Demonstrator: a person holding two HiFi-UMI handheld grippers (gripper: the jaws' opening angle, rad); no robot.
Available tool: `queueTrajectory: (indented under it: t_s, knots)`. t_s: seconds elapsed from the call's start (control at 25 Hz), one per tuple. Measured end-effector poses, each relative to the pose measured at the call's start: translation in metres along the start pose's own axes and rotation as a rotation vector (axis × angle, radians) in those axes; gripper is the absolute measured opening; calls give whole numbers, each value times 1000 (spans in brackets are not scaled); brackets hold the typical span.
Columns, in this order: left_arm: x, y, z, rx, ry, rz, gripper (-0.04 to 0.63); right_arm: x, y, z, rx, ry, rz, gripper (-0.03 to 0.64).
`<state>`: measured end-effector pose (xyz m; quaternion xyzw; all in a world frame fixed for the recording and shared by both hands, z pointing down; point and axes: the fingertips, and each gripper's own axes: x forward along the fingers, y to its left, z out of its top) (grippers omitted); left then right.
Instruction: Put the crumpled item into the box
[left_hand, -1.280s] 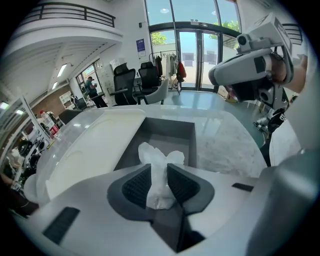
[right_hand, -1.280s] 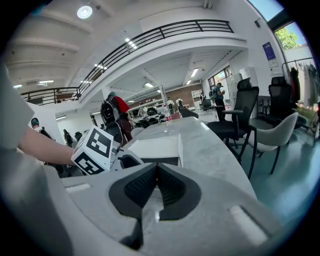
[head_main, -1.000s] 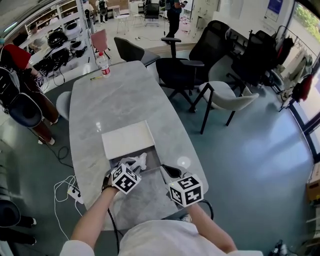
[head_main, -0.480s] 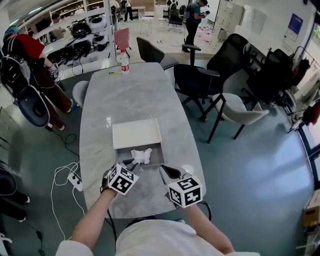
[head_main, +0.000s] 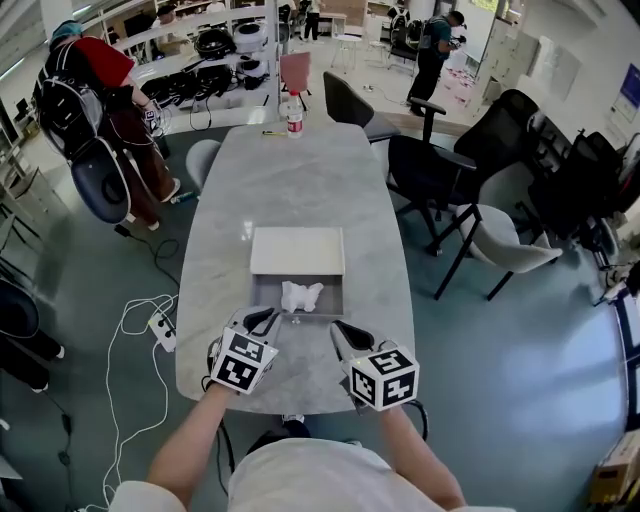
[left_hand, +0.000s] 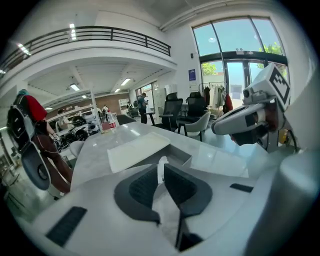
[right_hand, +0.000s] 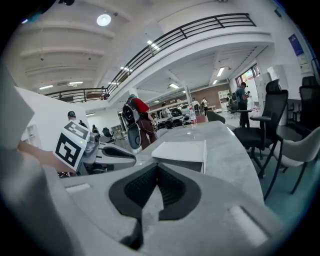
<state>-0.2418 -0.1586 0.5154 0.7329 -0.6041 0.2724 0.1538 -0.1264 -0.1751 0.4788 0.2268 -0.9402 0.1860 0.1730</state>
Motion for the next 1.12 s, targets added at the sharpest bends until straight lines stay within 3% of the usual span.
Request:
queueTrajectory:
  t_s: [0.32, 0.52, 1.12]
  knots:
    - [-31, -17, 11, -151, -113, 72, 21, -17, 6, 3, -41, -16, 69, 3]
    - [-44, -28, 10, -200, -132, 100, 18, -22, 13, -1, -47, -14, 111, 3]
    - [-56, -45, 8, -230, -139, 129, 15, -39, 16, -2, -50, -23, 148, 3]
